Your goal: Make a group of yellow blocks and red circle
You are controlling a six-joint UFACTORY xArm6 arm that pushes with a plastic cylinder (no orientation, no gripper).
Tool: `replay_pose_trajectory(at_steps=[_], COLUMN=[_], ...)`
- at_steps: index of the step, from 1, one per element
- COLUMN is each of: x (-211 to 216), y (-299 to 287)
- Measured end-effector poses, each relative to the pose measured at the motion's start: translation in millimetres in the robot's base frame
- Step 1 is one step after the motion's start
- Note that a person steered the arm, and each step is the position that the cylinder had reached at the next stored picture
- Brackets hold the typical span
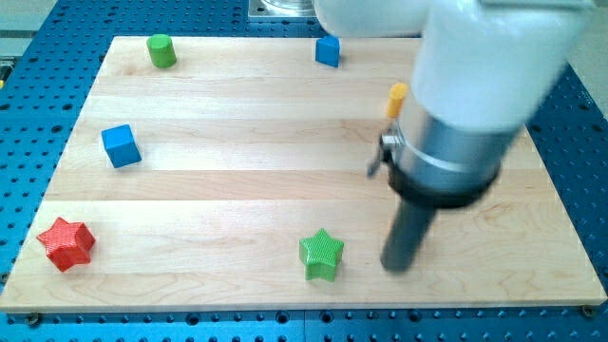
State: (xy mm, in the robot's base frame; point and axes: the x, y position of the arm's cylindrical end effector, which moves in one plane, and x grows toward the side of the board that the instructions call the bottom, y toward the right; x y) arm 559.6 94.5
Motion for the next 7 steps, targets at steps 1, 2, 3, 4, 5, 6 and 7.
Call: replay_pose_trajectory(at_steps=[1, 2, 3, 4, 5, 6, 7], x=[-58.5, -32.5, -8.9, -53.6, -74.6, -64.0, -105.9], y=[14.4, -3.1, 31.7, 42.0, 33.2, 42.4, 43.2])
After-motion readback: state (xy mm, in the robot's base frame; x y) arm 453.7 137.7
